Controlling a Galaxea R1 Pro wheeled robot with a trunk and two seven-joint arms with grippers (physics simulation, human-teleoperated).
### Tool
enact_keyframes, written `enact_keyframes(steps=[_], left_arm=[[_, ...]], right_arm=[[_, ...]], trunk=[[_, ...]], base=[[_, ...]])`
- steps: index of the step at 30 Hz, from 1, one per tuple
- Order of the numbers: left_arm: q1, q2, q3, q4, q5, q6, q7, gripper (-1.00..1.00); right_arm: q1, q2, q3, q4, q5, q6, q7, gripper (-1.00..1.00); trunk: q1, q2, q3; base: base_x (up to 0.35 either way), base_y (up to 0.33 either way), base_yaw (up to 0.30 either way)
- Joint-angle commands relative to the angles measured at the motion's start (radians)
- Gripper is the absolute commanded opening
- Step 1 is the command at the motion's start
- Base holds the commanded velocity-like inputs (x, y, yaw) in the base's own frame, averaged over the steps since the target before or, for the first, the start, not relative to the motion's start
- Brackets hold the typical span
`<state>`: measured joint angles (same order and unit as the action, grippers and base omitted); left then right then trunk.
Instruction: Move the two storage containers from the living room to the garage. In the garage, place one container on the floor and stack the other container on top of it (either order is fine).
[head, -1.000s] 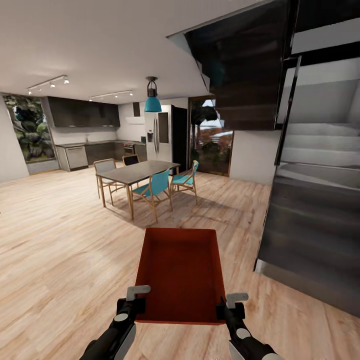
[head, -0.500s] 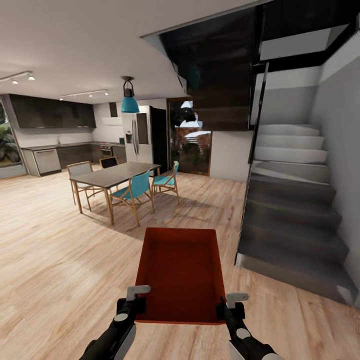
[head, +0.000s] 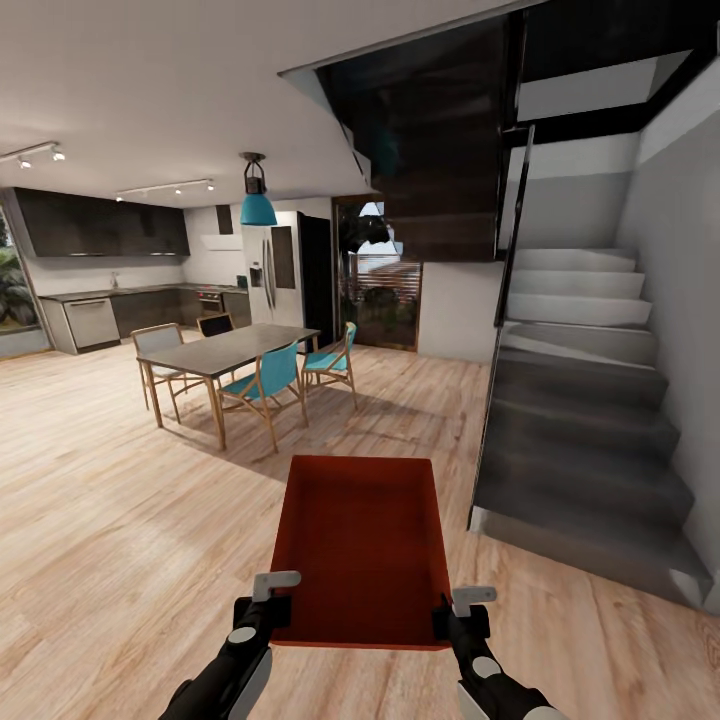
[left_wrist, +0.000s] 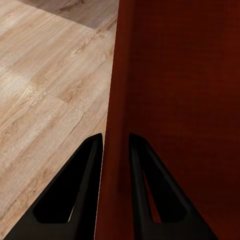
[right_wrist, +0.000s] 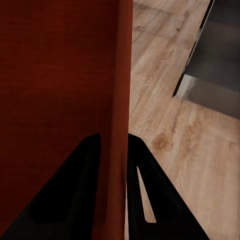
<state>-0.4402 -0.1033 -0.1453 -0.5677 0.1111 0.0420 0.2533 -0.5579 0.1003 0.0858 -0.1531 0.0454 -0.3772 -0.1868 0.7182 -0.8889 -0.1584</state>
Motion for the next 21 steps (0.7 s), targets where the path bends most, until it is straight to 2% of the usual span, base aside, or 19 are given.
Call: enact_keyframes(steps=[1, 14, 21], left_arm=[[0.000, 0.005, -0.007, 0.003, 0.016, 0.006, 0.040, -1.00], [0.000, 0.005, -0.007, 0.001, 0.016, 0.006, 0.040, -1.00], [0.000, 0.005, -0.007, 0.000, 0.016, 0.006, 0.040, -1.00]], right_arm=[[-0.002, -0.001, -0.021, -0.002, 0.000, -0.050, -0.017, -1.00], [-0.002, -0.001, -0.021, -0.002, 0.005, -0.051, -0.016, -1.00], [-0.002, -0.001, -0.021, -0.002, 0.004, -0.052, -0.016, -1.00]], trunk=[[0.000, -0.001, -0.001], [0.000, -0.001, -0.001], [0.000, -0.001, 0.003]], base=[[0.000, 0.000, 0.000], [0.000, 0.000, 0.000], [0.000, 0.000, -0.211]])
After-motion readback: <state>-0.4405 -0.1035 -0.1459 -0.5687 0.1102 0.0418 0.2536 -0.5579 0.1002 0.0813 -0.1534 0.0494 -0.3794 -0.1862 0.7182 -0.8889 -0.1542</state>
